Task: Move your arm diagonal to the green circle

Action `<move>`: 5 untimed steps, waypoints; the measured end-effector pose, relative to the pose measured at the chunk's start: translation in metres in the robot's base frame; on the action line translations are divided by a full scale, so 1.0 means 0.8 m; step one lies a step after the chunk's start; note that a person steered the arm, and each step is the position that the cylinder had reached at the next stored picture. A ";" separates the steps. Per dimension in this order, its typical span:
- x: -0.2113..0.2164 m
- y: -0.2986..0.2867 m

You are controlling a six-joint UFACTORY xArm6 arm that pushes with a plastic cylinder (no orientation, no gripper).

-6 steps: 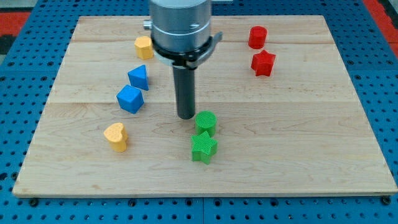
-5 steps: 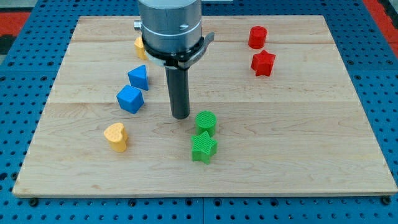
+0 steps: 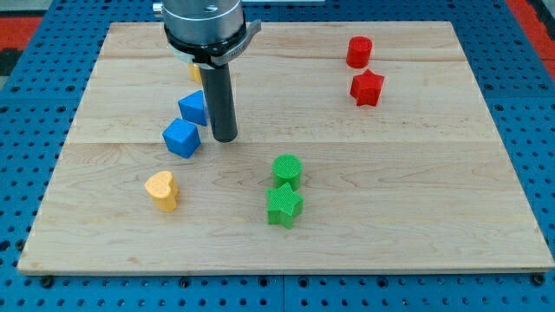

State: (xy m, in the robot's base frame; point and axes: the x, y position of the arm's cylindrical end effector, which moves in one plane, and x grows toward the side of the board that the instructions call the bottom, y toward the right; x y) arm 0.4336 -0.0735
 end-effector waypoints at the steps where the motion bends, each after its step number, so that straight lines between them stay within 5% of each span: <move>1: 0.000 0.009; 3: 0.006 0.067; 5: -0.011 0.037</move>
